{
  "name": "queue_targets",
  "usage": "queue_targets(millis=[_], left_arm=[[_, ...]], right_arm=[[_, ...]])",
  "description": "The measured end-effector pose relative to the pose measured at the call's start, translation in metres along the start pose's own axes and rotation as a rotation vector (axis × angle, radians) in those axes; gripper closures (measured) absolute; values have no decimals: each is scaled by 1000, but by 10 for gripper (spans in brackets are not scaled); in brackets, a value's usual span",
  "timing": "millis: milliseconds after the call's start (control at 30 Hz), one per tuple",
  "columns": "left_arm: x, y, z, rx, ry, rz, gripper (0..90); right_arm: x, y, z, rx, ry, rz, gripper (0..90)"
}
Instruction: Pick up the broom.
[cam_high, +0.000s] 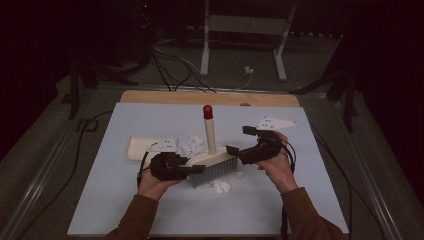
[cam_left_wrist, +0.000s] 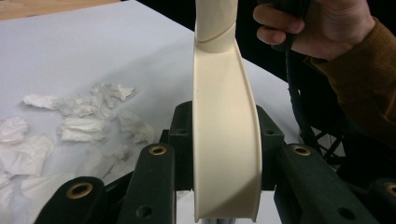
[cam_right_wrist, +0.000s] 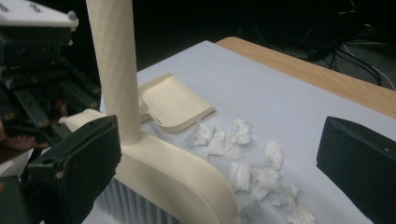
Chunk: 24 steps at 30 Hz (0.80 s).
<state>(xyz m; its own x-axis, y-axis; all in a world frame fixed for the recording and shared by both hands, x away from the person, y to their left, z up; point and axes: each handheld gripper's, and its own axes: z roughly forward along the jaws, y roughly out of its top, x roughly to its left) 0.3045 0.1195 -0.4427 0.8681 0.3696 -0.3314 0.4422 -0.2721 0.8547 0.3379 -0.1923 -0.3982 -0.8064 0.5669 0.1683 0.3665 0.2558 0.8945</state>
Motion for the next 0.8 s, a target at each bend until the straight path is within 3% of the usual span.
queue_targets(millis=[167, 333, 533, 800], left_arm=[[7, 1, -8, -3, -18, 10, 699], [11, 3, -15, -5, -59, 21, 698], [12, 8, -17, 7, -87, 45, 698], [12, 8, -21, 4, -108, 56, 699]], right_arm=[[-1, 1, 4, 11, 45, 17, 1], [0, 4, 8, 32, 59, 7, 1], [4, 5, 19, 100, 74, -14, 0], [9, 5, 28, 145, 132, -48, 8]])
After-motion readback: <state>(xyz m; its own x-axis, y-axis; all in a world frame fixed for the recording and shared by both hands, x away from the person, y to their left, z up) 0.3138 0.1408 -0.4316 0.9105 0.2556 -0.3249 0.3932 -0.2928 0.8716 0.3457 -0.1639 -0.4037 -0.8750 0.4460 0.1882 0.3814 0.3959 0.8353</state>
